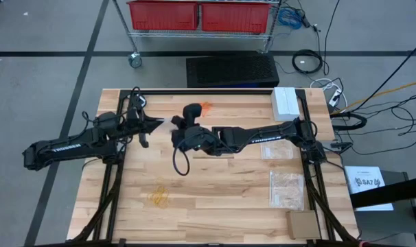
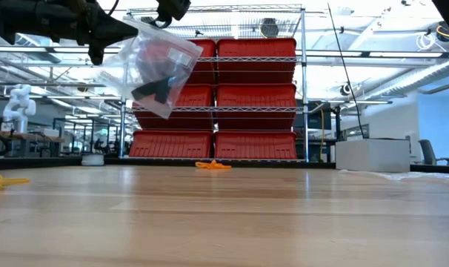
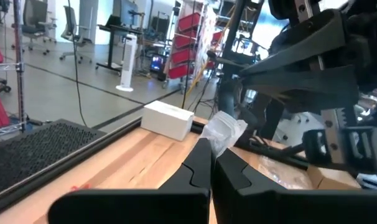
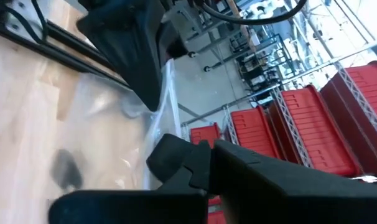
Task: Sort rubber bands
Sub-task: Put the black rubber band on the zip bag
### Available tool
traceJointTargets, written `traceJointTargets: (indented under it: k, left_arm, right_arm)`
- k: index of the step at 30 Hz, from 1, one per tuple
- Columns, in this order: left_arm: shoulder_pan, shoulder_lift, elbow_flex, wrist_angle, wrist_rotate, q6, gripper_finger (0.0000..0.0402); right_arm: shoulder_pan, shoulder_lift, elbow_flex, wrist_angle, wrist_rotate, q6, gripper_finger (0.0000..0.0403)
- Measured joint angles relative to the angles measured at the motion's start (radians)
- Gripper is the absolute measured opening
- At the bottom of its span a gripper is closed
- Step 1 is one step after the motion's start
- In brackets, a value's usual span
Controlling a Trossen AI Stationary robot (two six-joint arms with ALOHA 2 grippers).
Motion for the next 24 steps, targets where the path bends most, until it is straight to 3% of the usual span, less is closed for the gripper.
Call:
traceJointTargets:
  k: [17, 24]
  left_arm:
    - [0.000, 0.021, 0.000, 0.038, -0.003, -0.071, 0.0000]
    - [0.000, 0.046, 0.000, 0.039, -0.023, -0.071, 0.0000]
  right_arm:
    - [-0.024, 0.024, 0.001, 0.058, 0.019, -0.137, 0.0000]
    - [-0.002, 0.032, 0.001, 0.029, 0.013, -0.124, 0.0000]
